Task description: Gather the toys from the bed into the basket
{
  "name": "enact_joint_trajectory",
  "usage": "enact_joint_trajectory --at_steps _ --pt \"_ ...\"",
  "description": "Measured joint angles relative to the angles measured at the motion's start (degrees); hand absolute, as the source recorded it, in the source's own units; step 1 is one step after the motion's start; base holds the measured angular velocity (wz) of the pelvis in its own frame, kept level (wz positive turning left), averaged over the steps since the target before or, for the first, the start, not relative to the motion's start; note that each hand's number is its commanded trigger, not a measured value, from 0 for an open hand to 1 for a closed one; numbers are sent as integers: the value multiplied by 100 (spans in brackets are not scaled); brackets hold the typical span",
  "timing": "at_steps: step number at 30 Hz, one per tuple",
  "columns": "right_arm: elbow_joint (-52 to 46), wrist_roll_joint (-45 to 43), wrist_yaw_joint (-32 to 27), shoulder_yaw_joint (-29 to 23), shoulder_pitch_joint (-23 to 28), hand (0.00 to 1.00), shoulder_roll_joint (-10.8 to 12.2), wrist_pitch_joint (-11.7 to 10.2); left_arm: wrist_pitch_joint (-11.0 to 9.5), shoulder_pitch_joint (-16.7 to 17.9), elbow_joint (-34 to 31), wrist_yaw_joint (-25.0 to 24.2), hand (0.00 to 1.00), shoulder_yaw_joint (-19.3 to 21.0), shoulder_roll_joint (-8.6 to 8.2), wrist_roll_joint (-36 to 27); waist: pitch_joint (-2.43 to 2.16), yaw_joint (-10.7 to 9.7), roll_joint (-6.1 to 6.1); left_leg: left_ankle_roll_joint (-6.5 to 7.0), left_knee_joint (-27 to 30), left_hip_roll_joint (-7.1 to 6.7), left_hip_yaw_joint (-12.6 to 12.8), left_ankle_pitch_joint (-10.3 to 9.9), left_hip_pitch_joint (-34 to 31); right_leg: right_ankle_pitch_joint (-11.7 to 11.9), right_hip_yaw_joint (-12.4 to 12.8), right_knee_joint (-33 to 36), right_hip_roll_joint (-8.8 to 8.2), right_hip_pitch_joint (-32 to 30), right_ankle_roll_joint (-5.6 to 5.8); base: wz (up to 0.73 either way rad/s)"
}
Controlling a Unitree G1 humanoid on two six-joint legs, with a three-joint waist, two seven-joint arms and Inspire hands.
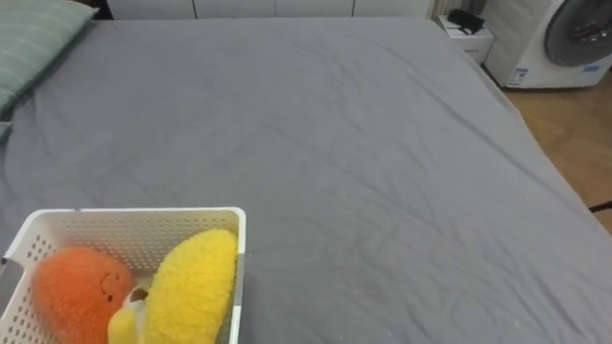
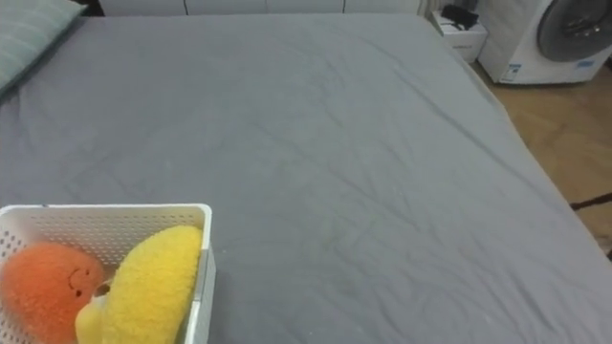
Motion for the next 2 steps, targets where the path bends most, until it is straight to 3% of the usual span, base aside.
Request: enact_joint_trajectory --at_steps 2 --pt "3 -226 -1 77 -54 0 -17 15 53 -26 -3 1 0 -2 0 84 0 8 -9 -1 11 -7 -75 1 -33 0 -77 -13 -11 -3 -1 14"
